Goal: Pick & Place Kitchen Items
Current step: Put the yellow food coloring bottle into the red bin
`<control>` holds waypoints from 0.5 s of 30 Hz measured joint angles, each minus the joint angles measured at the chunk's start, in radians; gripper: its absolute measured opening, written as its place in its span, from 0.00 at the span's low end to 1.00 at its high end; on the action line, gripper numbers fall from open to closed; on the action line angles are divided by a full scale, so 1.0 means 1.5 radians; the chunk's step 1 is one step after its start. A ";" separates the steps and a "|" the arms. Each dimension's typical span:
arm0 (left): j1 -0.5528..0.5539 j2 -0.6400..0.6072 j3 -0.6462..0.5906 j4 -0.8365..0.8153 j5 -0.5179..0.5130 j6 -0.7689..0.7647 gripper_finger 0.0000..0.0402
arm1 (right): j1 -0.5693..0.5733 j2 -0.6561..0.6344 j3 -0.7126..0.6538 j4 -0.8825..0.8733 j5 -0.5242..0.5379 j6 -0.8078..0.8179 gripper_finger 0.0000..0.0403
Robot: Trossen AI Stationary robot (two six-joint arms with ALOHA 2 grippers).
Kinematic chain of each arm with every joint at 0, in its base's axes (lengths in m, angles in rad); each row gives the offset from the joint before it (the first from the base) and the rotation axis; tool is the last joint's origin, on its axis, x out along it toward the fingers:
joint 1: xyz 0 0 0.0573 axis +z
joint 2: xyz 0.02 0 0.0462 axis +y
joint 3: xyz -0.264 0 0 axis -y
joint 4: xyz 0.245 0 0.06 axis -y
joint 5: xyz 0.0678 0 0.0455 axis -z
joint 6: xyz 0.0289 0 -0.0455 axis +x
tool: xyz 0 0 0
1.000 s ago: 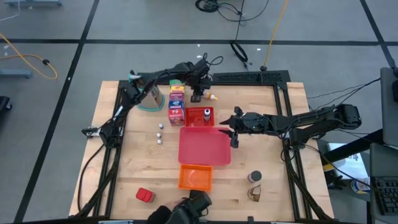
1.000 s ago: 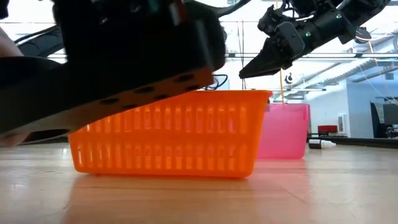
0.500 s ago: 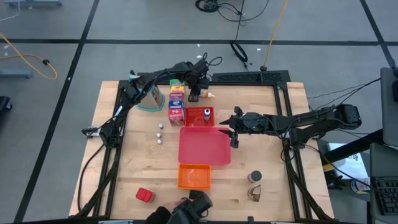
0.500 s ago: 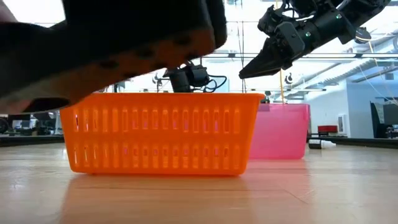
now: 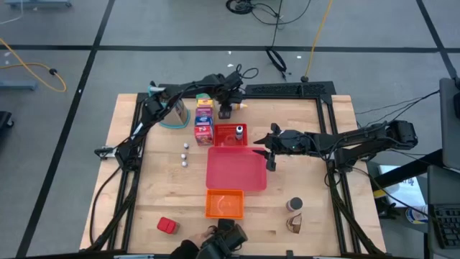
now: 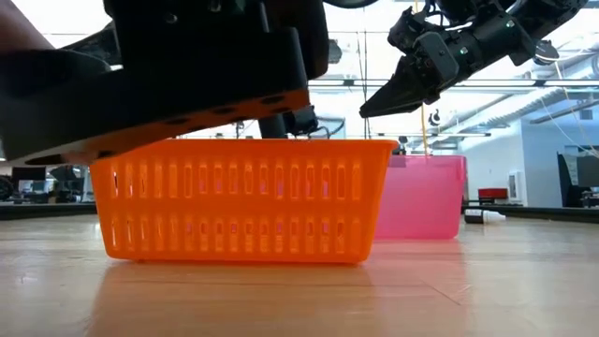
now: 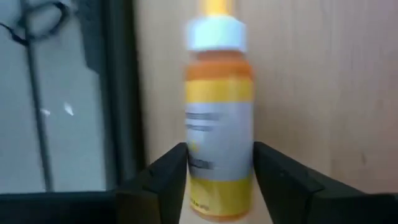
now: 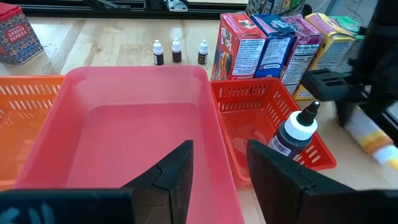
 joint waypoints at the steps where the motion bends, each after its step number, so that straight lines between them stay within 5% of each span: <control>1: 0.000 0.000 0.000 -0.002 0.002 0.003 0.50 | 0.000 0.000 0.000 0.000 0.000 0.000 0.35; 7: 0.000 0.000 0.000 0.003 0.025 0.008 0.50 | 0.000 0.000 0.000 0.000 0.000 0.000 0.35; 15: -0.004 -0.002 0.001 0.004 0.028 0.020 0.18 | 0.000 0.000 0.000 0.000 0.000 0.000 0.35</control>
